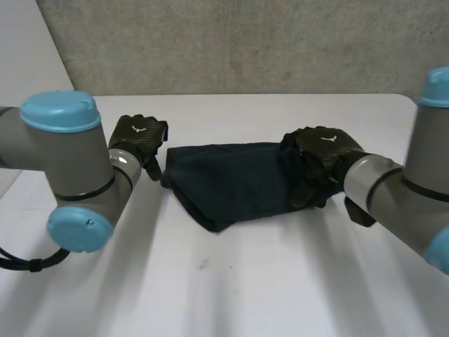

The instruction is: Fold the shorts.

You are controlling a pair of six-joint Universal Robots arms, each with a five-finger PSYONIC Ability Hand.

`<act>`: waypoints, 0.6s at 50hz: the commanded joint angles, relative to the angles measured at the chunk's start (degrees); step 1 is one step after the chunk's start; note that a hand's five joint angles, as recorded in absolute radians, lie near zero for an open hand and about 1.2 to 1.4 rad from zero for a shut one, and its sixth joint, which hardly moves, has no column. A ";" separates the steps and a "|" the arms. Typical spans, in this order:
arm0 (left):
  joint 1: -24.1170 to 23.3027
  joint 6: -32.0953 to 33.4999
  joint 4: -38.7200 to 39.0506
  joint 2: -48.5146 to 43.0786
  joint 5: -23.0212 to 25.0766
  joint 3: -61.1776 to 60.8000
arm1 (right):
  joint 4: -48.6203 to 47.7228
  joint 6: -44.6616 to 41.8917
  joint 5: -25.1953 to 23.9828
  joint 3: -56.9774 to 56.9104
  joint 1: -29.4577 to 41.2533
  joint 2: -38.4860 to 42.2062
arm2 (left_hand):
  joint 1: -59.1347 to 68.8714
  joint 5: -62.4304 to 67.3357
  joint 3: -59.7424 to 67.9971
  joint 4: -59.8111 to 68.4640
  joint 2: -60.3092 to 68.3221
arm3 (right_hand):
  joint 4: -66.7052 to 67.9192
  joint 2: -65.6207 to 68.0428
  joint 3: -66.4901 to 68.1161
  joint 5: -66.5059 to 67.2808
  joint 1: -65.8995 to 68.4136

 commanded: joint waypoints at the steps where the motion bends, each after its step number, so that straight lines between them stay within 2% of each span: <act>1: -0.76 -0.29 1.10 11.62 0.60 -12.94 | -0.67 -15.79 -0.32 11.75 -1.81 -11.22 | 1.27 1.64 0.88 1.51 1.22 | 0.04 -0.84 -0.18 0.00 1.94; 7: -1.03 -0.99 3.21 17.96 0.60 -21.82 | -4.80 -23.54 -0.84 17.73 -6.20 -14.75 | 1.27 1.64 0.88 1.51 1.22 | 2.39 1.51 2.16 2.35 4.28; 14: -1.90 -4.86 4.35 19.81 1.13 -28.68 | -7.61 -28.90 -4.88 24.77 -8.23 -14.85 | 2.45 2.82 2.06 2.69 2.40 | 6.77 5.89 6.54 6.73 8.66; 21: -3.31 -5.48 7.77 15.43 2.10 -30.35 | -11.92 -31.02 -8.31 30.57 -12.18 -14.58 | 3.96 4.33 3.57 4.20 3.91 | 14.00 13.12 13.77 13.96 15.89; 26: -3.14 -5.39 9.19 10.59 3.41 -28.60 | -15.96 -31.02 -11.56 31.72 -12.80 -13.44 | 3.79 4.17 3.41 4.03 3.74 | 13.84 12.96 13.61 13.80 15.73; 30: -3.05 -5.30 9.63 6.89 5.00 -25.18 | -19.65 -31.11 -12.97 30.58 -12.71 -8.44 | 2.62 2.99 2.23 2.86 2.57 | 9.81 8.93 9.58 9.77 11.70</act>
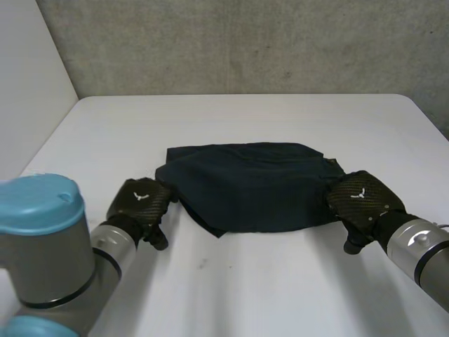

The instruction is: Fold the shorts.

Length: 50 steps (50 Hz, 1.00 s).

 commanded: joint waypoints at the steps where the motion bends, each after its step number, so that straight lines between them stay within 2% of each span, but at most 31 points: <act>1: 0.18 0.26 1.49 -7.68 2.61 5.59 | -7.43 0.02 -3.53 -1.53 -0.17 7.49 | 2.28 3.10 2.19 2.74 2.49 | -2.75 -2.52 -2.76 -1.63 1.41; 15: 0.18 0.79 0.97 -20.77 2.17 22.81 | -8.76 0.20 -2.91 -16.02 0.36 22.88 | 0.42 1.25 0.33 0.89 0.63 | -2.12 -1.89 -2.12 -1.00 2.04; 20: 0.18 0.97 0.97 -24.72 2.08 28.52 | -8.68 0.55 -2.48 -20.43 0.36 26.23 | 0.59 1.41 0.50 1.06 0.80 | 1.58 1.81 1.57 2.70 5.73; 29: 0.18 1.06 0.53 -29.21 2.17 35.38 | -8.76 1.07 -2.47 -26.31 0.36 31.24 | 0.59 1.41 0.50 1.06 0.80 | 18.57 18.80 18.56 19.69 22.72; 41: 0.27 1.06 0.26 -33.35 2.26 40.57 | -8.68 1.86 -1.51 -31.94 1.33 36.34 | 1.43 2.26 1.34 1.90 1.64 | 19.75 19.98 19.74 20.87 23.91; 43: 0.36 1.06 0.26 -34.22 2.26 41.71 | -8.68 3.35 -1.51 -32.82 1.33 36.69 | 1.93 2.76 1.84 2.40 2.14 | 33.15 33.37 33.14 34.26 37.30; 45: 0.45 1.06 0.26 -34.93 2.26 42.59 | -8.59 4.67 -1.51 -33.52 1.24 36.78 | 2.11 2.93 2.01 2.57 2.32 | 52.28 52.51 52.28 53.40 56.44; 50: 0.45 0.97 0.26 -36.95 2.26 45.23 | -7.71 7.93 -1.51 -34.76 1.33 35.73 | 5.96 6.78 5.87 6.43 6.17 | 53.00 53.23 53.00 54.12 57.16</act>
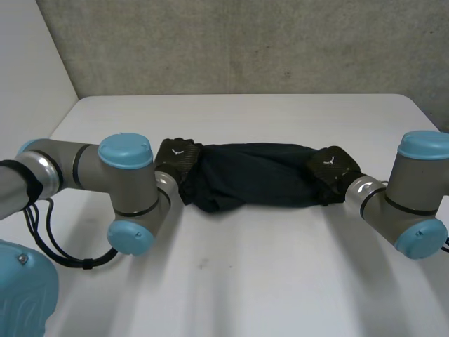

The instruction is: Fold the shorts.

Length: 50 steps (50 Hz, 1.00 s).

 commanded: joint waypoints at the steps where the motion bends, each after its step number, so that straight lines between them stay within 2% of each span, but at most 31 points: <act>1: 0.07 -0.09 0.03 -3.07 0.01 4.15 | 1.65 4.27 -0.03 -1.35 0.17 -2.47 | 10.14 11.45 10.45 11.13 10.78 | 12.88 13.78 13.30 19.15 30.40; 11: 0.16 0.00 -0.05 -3.87 0.01 5.92 | 9.47 4.71 0.05 -0.65 1.31 -12.75 | 43.12 44.43 43.43 44.11 43.77 | 12.88 13.78 13.30 19.15 30.40; 12: 0.07 0.00 -0.05 -3.61 0.01 5.66 | 10.09 4.63 0.05 -0.56 1.32 -13.55 | 52.45 53.76 52.76 53.44 53.10 | 12.88 13.78 13.30 19.15 30.40; 18: 0.34 0.00 -1.89 -0.45 0.01 3.55 | 13.96 4.63 1.02 -0.65 1.58 -18.99 | 52.55 53.86 52.86 53.54 53.19 | 12.88 13.78 13.30 19.15 30.40; 26: 3.67 0.09 -8.75 19.05 1.24 -7.34 | 17.21 4.63 6.37 -2.48 2.46 -29.53 | 52.55 53.86 52.86 53.54 53.19 | 12.88 13.78 13.30 19.15 30.40; 27: 4.37 0.18 -10.67 24.29 1.85 -9.61 | 17.65 4.63 6.99 -3.01 2.54 -30.51 | 52.55 53.86 52.86 53.54 53.19 | 12.88 13.78 13.30 19.15 30.40; 33: 6.49 -0.08 -16.57 37.60 5.54 -14.82 | 21.42 4.54 9.37 -6.18 2.72 -35.79 | 52.55 53.86 52.86 53.54 53.19 | 12.88 13.78 13.30 19.15 30.40; 38: 9.21 0.18 -18.60 41.83 9.06 -20.17 | 24.42 4.63 9.81 -6.01 4.30 -34.48 | 52.55 53.86 52.86 53.54 53.19 | 12.88 13.78 13.30 19.15 30.40; 41: 9.92 0.18 -18.25 41.40 9.24 -22.29 | 25.38 4.80 11.03 -5.48 7.10 -29.67 | 52.55 53.86 52.86 53.54 53.19 | 12.88 13.78 13.30 19.15 30.40; 45: 10.00 0.35 -17.81 35.35 8.71 -23.44 | 25.48 6.38 13.84 -5.13 10.79 -22.90 | 52.55 53.86 52.86 53.54 53.19 | 12.88 13.78 13.30 19.15 30.40; 50: 12.55 1.14 -18.16 24.97 8.54 -20.98 | 24.95 9.10 16.14 -4.86 11.95 -15.51 | 52.55 53.86 52.86 53.54 53.19 | 12.88 13.78 13.30 19.15 30.40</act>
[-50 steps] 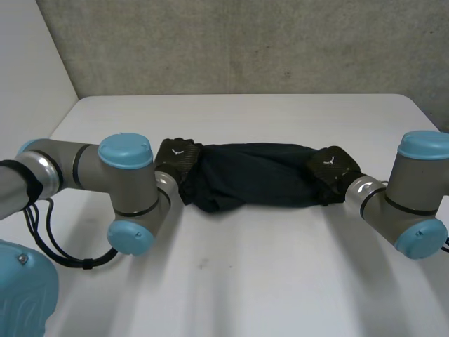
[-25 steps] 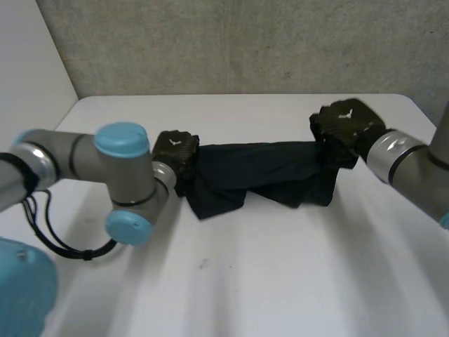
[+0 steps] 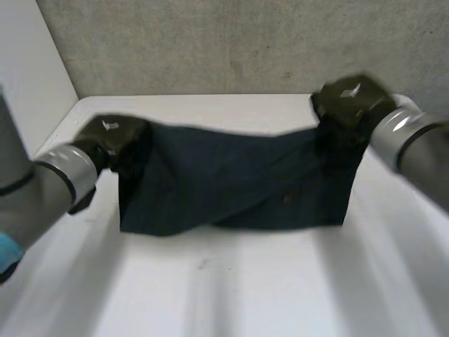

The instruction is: Fold the shorts.

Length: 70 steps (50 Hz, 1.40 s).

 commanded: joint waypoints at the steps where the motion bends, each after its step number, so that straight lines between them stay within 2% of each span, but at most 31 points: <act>1: 2.42 0.75 -0.03 -12.58 -0.54 2.11 | -0.52 3.59 3.35 0.52 2.78 10.96 | 15.22 14.04 11.87 10.89 11.42 | 11.72 13.56 12.11 13.84 23.87; 6: 2.69 0.75 -0.12 -15.04 -0.54 1.67 | -1.04 5.26 3.53 1.39 2.60 14.04 | 15.22 14.04 11.87 10.89 11.42 | 11.72 13.56 12.11 13.84 23.87; 9: 2.51 0.75 -0.38 -14.26 -0.63 0.36 | -1.92 5.61 3.44 3.06 2.60 13.52 | -0.01 -1.19 -3.36 -4.33 -3.81 | 11.72 13.56 12.11 13.84 23.87; 10: 2.60 0.75 -0.38 -13.38 -0.72 -0.69 | -2.19 5.62 3.36 3.41 2.60 13.43 | -8.56 -9.74 -11.91 -12.88 -12.36 | 11.72 13.56 12.11 13.84 23.87; 17: 2.69 0.58 1.20 -2.76 -0.28 -7.98 | -3.77 5.70 3.09 6.40 2.52 11.06 | -20.38 -21.56 -23.73 -24.71 -24.18 | 11.72 13.56 12.11 13.84 23.87; 23: 1.19 0.58 4.09 0.69 -0.37 -12.83 | -3.86 5.70 3.00 7.72 2.60 10.70 | -22.27 -23.45 -25.62 -26.59 -26.07 | 11.72 13.56 12.11 13.84 23.87; 30: -1.97 0.75 9.90 -0.63 -0.72 -15.20 | -3.95 5.70 3.00 8.51 2.78 10.70 | -24.96 -26.14 -28.31 -29.29 -28.76 | 11.72 13.56 12.11 13.84 23.87; 42: -2.32 0.93 12.63 -9.94 -3.35 -12.04 | -7.11 5.70 2.83 11.85 2.43 10.53 | -24.96 -26.14 -28.31 -29.29 -28.76 | 11.72 13.56 12.11 13.84 23.87; 56: -2.41 8.66 16.58 -14.96 -4.67 -10.28 | -8.34 5.70 0.54 14.49 2.43 10.53 | -23.46 -24.63 -26.80 -27.78 -27.26 | 11.72 13.56 12.11 13.84 23.87; 58: -2.41 8.66 17.11 -15.13 -4.67 -10.28 | -8.43 5.70 0.46 14.58 2.43 10.44 | -19.61 -20.78 -22.95 -23.93 -23.41 | 11.72 13.56 12.11 13.84 23.87; 62: -2.50 8.66 18.78 -15.13 -4.59 -10.20 | -8.61 5.70 0.54 14.58 2.60 10.53 | 0.56 -0.61 -2.79 -3.76 -3.24 | 11.72 13.56 12.11 13.84 23.87; 63: -2.59 8.75 19.47 -15.22 -4.59 -10.20 | -8.61 5.70 0.54 14.58 2.60 10.53 | 12.09 10.92 8.75 7.77 8.29 | 11.72 13.56 12.11 13.84 23.87; 64: -2.68 8.75 19.66 -15.22 -4.59 -10.20 | -8.61 5.70 0.54 14.58 2.60 10.53 | 15.18 14.01 11.84 10.86 11.38 | 11.72 13.56 12.11 13.84 23.87; 70: -3.55 8.31 19.05 -14.00 -4.85 -10.02 | -8.25 5.62 0.63 14.40 2.52 10.09 | 15.22 14.04 11.87 10.89 11.42 | 11.72 13.56 12.11 13.84 23.87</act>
